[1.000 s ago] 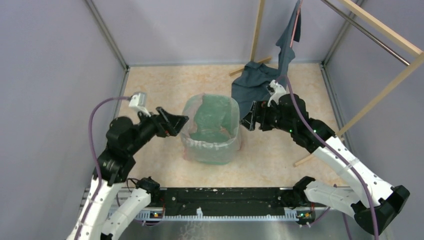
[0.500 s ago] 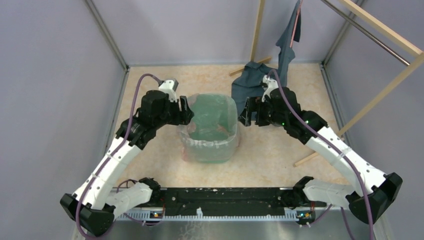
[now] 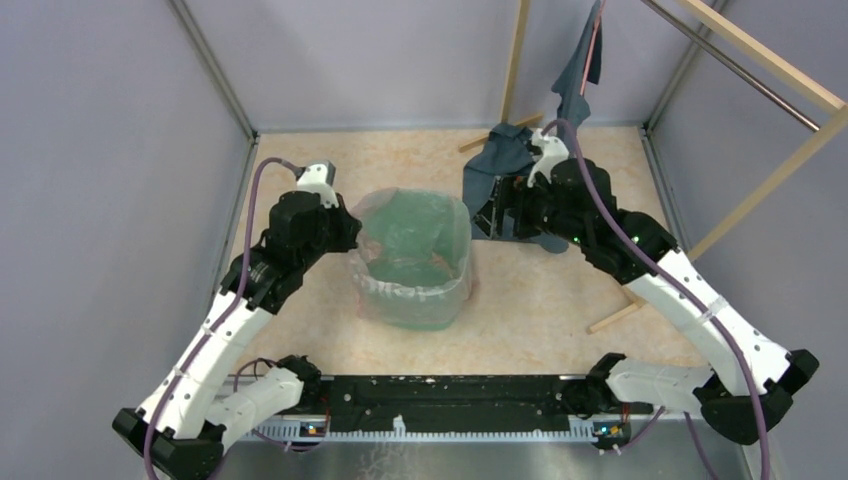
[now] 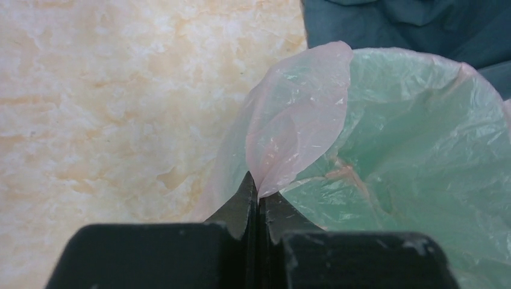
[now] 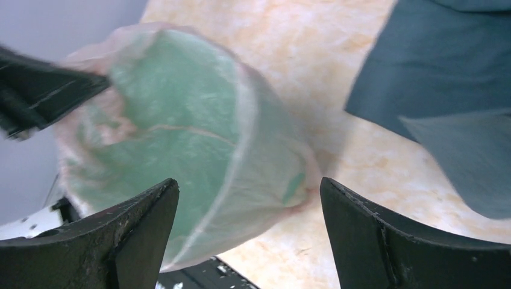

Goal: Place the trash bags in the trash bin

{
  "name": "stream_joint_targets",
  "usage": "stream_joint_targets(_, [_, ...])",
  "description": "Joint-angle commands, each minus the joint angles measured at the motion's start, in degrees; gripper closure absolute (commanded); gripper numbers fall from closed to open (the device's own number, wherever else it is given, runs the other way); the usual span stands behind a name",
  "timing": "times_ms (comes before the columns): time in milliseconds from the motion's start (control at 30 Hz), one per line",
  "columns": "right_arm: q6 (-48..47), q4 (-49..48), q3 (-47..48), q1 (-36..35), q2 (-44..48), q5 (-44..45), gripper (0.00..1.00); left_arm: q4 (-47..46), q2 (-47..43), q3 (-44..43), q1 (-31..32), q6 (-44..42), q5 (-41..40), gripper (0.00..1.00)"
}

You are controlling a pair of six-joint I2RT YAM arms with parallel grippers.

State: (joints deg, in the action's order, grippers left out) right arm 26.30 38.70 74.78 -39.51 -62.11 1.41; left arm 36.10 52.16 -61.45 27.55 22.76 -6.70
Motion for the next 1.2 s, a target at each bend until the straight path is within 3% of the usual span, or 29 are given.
stream_joint_targets(0, [0.55,-2.77,6.69,-7.06,-4.44,0.23,0.13,-4.18,-1.13,3.59,0.05,4.33,1.84,1.0])
stream_joint_targets(33, [0.37,-2.68,8.24,-8.64,-5.83,1.11,0.13,-5.61,-2.01,4.81,0.05,5.81,2.47,1.0])
stream_joint_targets(133, [-0.81,-1.9,12.29,-12.93,-10.08,3.64,0.13,-9.97,-5.31,9.4,0.05,10.17,4.2,0.8])
stream_joint_targets(200, [-1.88,0.61,14.64,-14.6,-12.8,7.3,0.13,-10.64,-7.09,10.36,-0.09,11.2,4.53,0.72])
stream_joint_targets(333, [-2.86,5.83,15.24,-15.03,-14.27,17.45,0.13,-4.76,-8.57,7.92,-0.09,9.67,0.47,0.68])
stream_joint_targets(467, [-3.32,8.47,13.17,-15.07,-12.55,24.66,0.17,0.14,-10.54,6.09,-0.05,7.66,-3.04,0.49])
stream_joint_targets(667, [-2.8,5.1,7.72,-15.07,-12.87,22.01,0.25,-0.66,-11.91,8.24,-0.09,8.78,-2.53,0.47])
stream_joint_targets(700, [-2.76,4.95,7.26,-15.07,-13.54,22.18,0.3,-1.07,-11.56,8.61,-0.05,8.94,-2.3,0.48])
stream_joint_targets(800, [-1.9,8.2,8.05,-15.05,-15.23,29.5,0.58,1.01,-9.64,7.87,0.01,7.85,-4.81,0.55])
stream_joint_targets(967, [-3.67,10.18,8.67,-15.07,-13.71,37.6,0.9,1.47,-10.42,9.24,-0.01,7.52,-7.61,0.55])
stream_joint_targets(1033, [-3.89,10.97,8.89,-15.07,-13.24,40.2,0.99,0.44,-11.51,10.46,0.04,10.0,-7.04,0.54])
stream_joint_targets(1167, [-4.46,12.35,8.73,-15.14,-12.85,43.51,1.0,-2.97,-13.1,12.26,-0.09,14.45,-2.17,0.43])
